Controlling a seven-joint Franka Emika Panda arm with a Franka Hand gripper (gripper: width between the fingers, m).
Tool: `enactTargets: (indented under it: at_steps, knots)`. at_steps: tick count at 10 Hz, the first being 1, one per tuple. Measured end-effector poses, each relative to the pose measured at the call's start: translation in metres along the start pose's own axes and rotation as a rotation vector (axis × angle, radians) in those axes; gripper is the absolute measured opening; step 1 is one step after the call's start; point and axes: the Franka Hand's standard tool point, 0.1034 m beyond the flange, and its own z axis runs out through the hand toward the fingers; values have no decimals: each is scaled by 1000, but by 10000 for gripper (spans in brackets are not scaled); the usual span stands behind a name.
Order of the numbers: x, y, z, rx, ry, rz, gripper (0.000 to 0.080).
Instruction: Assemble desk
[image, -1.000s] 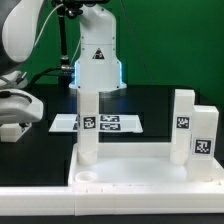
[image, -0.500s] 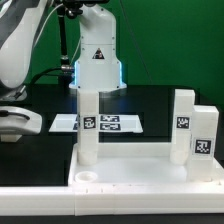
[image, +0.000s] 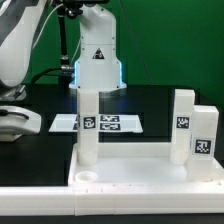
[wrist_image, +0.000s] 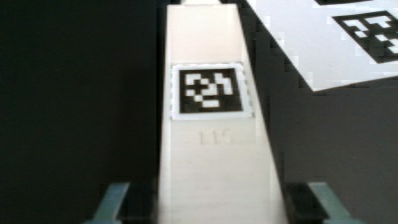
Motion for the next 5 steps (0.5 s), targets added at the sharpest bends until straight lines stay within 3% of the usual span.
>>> enactTargets:
  at_steps: [5]
  knots:
    - [0,-1,-2,-1,4,-2,287]
